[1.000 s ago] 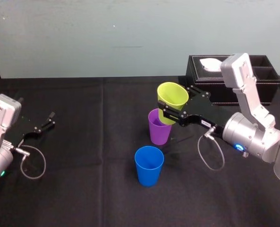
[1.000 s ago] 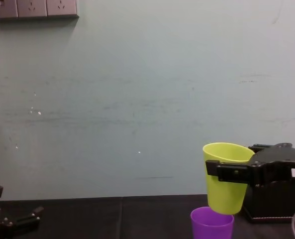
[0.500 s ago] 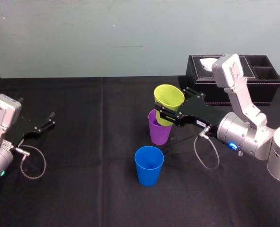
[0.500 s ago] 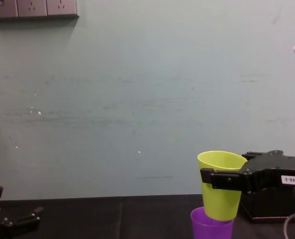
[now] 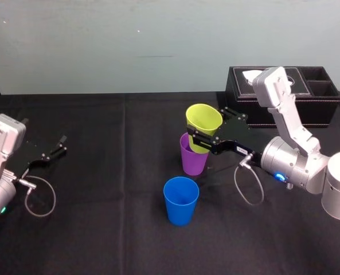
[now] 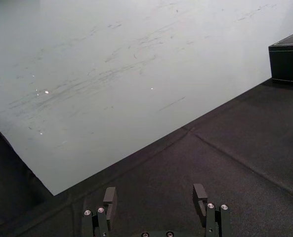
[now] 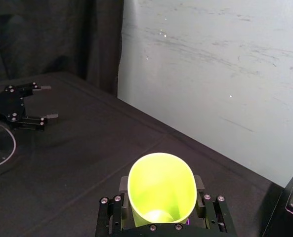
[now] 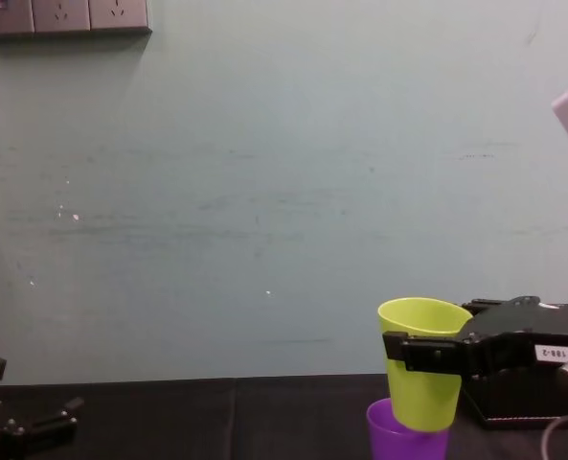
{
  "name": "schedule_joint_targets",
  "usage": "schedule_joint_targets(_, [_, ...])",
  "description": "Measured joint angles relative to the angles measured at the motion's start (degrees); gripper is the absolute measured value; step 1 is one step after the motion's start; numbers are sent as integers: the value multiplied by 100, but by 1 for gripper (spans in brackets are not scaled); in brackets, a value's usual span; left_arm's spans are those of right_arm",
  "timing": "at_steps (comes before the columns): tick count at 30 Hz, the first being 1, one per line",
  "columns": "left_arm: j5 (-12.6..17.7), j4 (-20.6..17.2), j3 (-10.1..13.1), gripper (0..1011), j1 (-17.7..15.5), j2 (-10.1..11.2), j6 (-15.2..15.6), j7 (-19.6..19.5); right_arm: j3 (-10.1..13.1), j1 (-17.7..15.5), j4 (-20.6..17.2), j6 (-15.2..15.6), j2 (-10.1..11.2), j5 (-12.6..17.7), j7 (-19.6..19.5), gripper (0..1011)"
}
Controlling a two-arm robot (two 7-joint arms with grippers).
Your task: Stack the three plastic cups sequentially using one hand.
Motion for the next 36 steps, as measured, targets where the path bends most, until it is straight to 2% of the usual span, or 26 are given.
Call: schedule_joint_targets(36, [0, 0, 0, 1010, 0, 0, 0, 0, -42, 224, 386, -37, -204, -85, 46, 739])
